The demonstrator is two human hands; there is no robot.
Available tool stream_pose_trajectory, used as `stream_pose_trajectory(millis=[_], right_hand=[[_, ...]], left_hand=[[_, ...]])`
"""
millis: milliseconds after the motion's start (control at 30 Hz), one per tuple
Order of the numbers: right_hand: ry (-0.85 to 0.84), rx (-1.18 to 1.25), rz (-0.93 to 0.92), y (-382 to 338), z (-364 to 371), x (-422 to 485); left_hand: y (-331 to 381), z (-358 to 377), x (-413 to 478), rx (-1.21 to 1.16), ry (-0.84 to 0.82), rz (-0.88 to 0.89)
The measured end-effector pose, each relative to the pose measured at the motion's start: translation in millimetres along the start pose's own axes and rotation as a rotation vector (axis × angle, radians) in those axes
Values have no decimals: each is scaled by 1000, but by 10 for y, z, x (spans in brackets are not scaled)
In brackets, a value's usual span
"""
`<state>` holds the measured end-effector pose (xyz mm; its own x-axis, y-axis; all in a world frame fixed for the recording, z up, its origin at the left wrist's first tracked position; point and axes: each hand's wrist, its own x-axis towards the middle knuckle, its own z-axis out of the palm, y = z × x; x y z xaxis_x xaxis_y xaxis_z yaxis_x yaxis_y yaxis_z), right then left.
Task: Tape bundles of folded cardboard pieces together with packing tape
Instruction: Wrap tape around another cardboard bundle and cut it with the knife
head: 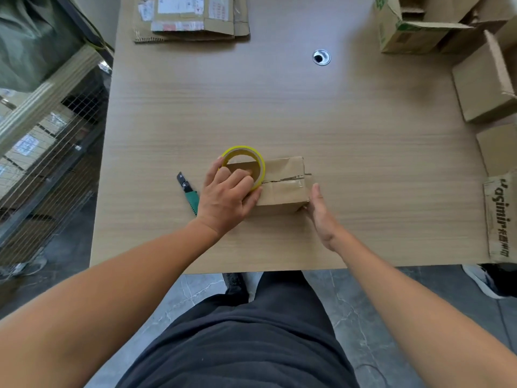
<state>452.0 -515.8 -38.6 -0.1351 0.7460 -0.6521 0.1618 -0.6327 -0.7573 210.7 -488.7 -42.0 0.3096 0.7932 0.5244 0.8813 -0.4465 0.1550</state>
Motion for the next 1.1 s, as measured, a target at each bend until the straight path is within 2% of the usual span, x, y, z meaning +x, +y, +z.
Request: stream_pose_trajectory(millis=[67, 133, 200, 267, 333, 400, 500, 533, 633, 767, 967, 1100], right_hand=[[118, -191, -66, -163, -34, -21], [348, -392, -269, -325, 63, -18], [356, -630, -459, -437, 268, 2], [348, -826, -484, -406, 438, 36], [415, -806, -445, -367, 469, 27], [424, -758, -438, -348, 449, 22], [410, -757, -414, -365, 480, 22], [413, -746, -401, -382, 502, 17], [418, -744, -358, -431, 549, -6], [402, -806, -290, -462, 564, 6], [419, -846, -228, -486, 599, 28], [445, -909, -181, -504, 623, 35]], left_hand=[[11, -34, 23, -4, -30, -3], [14, -65, 51, -6, -56, -8], [35, -107, 79, -9, -85, -6], [38, -170, 113, -13, -136, 12], [-41, -254, 215, -22, -160, 88], [-189, -386, 390, -60, -181, 240], [-326, -638, 737, -157, -429, 374], [-346, -706, 851, -150, -509, 353], [-448, -865, 1107, -123, -563, 204], [-711, -941, 1110, -123, -722, 31], [-949, -868, 759, -129, -831, -159], [-948, -694, 538, -145, -823, -257]])
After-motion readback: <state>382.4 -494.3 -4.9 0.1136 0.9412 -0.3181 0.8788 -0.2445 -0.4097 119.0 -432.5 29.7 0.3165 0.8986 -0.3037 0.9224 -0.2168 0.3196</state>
